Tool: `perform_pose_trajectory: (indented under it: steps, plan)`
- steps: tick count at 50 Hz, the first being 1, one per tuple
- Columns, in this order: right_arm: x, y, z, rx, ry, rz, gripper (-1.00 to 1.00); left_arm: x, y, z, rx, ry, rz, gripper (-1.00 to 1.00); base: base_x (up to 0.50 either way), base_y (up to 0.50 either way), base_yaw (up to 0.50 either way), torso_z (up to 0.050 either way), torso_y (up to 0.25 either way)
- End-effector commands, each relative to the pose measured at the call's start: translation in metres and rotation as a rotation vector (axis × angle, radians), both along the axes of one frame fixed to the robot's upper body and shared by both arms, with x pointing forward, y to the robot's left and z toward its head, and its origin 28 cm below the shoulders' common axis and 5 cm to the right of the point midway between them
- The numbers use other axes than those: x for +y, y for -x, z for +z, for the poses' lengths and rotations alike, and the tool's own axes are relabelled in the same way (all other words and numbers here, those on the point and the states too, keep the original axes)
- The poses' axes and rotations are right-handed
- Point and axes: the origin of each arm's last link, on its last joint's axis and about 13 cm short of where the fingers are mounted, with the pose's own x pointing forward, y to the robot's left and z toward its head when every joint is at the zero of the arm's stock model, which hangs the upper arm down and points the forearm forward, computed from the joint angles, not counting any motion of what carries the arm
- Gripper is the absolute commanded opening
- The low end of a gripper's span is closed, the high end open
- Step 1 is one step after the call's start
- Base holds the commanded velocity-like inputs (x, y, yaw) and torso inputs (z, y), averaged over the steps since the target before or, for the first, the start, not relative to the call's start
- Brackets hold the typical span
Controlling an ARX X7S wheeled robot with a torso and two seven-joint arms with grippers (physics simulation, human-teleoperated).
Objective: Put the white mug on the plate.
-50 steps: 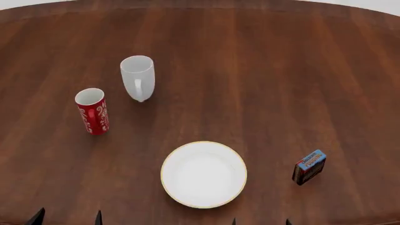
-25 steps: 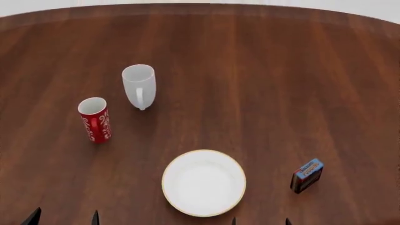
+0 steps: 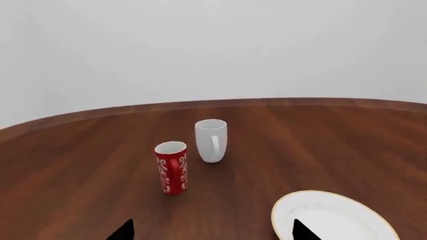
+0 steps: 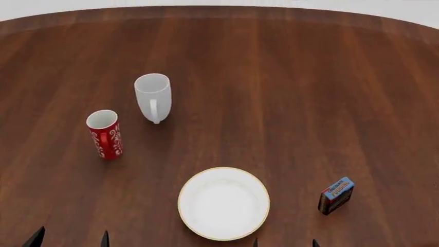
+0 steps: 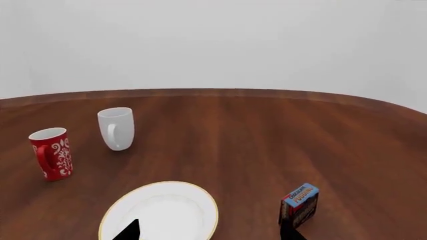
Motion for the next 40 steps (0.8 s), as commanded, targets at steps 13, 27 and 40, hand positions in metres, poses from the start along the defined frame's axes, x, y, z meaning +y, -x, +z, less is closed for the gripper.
perform_pose_trajectory:
  steps: [13, 27, 40]
  plan:
    - [0.002, 0.001, 0.007, -0.017, 0.033, 0.013, 1.0, 0.0, 0.001, -0.001, 0.018, -0.015, 0.006, 1.0, 0.0, 0.41, 0.0, 0.0, 0.0]
    - [0.002, 0.001, 0.01, -0.018, 0.036, 0.02, 1.0, 0.0, 0.002, 0.0, 0.02, -0.016, 0.013, 1.0, 0.0, 0.5, 0.0, 0.0, 0.0]
    - [0.004, 0.004, 0.019, 0.002, 0.039, 0.041, 1.0, -0.002, 0.002, 0.007, 0.018, -0.016, 0.011, 1.0, 0.0, 0.3, 0.0, 0.0, 0.0]
